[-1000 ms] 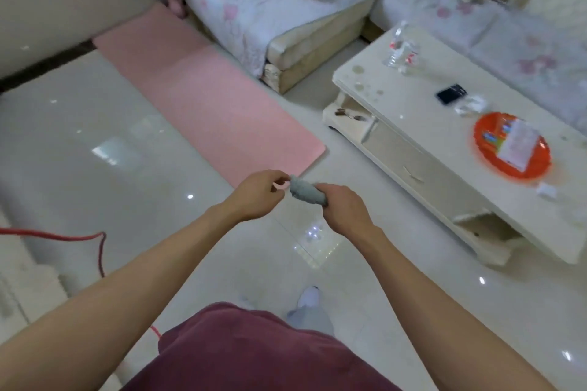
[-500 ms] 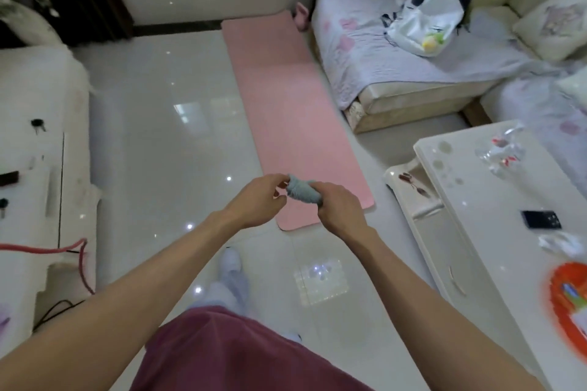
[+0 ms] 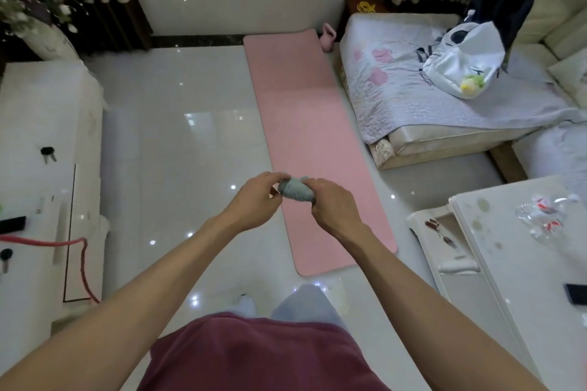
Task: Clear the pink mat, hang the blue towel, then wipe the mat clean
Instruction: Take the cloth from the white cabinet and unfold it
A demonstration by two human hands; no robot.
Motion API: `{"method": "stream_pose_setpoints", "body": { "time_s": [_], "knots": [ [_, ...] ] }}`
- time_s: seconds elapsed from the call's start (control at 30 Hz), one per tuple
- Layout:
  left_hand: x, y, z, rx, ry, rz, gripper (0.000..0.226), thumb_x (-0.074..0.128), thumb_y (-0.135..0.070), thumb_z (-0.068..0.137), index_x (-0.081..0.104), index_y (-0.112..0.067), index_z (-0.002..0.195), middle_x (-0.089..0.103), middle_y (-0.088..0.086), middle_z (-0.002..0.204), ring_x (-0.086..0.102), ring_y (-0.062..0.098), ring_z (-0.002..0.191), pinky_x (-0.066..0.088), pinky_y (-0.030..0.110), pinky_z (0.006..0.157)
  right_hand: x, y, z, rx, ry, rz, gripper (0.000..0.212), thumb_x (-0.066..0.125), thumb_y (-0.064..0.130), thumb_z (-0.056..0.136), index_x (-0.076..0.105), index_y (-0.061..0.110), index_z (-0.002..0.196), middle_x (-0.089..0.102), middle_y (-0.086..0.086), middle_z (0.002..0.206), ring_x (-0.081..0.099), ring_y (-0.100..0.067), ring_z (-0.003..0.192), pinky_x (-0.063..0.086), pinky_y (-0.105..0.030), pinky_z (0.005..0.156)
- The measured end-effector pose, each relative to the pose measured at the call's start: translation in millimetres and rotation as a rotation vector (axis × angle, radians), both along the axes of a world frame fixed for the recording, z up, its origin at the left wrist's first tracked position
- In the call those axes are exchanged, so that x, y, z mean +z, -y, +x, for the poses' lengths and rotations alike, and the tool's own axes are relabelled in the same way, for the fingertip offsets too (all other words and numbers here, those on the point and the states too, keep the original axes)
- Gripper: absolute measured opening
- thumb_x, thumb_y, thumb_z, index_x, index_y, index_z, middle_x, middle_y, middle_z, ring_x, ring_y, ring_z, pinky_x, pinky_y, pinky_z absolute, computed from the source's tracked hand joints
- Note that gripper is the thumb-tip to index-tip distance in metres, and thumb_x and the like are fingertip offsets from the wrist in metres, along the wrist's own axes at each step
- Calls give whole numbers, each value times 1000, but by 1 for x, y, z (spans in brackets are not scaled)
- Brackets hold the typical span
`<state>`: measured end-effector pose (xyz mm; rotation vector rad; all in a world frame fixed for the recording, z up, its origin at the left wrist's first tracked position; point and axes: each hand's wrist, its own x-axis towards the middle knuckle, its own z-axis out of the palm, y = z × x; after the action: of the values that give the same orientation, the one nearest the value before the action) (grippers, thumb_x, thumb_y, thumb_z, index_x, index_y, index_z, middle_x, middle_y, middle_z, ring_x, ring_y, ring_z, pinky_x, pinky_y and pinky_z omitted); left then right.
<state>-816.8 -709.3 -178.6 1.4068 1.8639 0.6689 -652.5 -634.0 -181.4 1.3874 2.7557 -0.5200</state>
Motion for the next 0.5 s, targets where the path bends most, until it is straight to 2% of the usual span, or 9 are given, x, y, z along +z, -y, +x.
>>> {"method": "stream_pose_setpoints", "body": {
  "time_s": [0.13,0.23,0.33,0.5],
  "knots": [
    [0,-45,-46,46,-2,39,43,52,-1,91,57,-15,131,51,2,136,57,12,95,47,27,93,-3,-52,-51,28,9,16,52,47,2,86,53,21,133,65,-6,108,60,-31,98,47,-38,72],
    [-4,-85,-79,82,19,25,46,49,5,88,58,-14,130,45,0,143,57,13,103,46,30,99,-10,-97,-89,61,16,22,52,46,1,85,53,20,133,65,-6,109,60,-31,99,48,-38,73],
    [-5,-130,-115,125,32,25,47,46,9,87,60,-9,128,54,2,136,59,18,112,45,26,101,-19,-149,-131,112,4,26,52,47,1,84,52,19,133,65,-6,112,60,-30,101,49,-39,74],
    [4,-199,-175,234,-8,43,39,51,8,85,67,-7,117,66,4,115,63,19,100,48,31,97,-14,-229,-197,185,-29,1,52,46,-2,84,54,17,132,65,-7,115,60,-31,103,48,-40,77]
  ]
}}
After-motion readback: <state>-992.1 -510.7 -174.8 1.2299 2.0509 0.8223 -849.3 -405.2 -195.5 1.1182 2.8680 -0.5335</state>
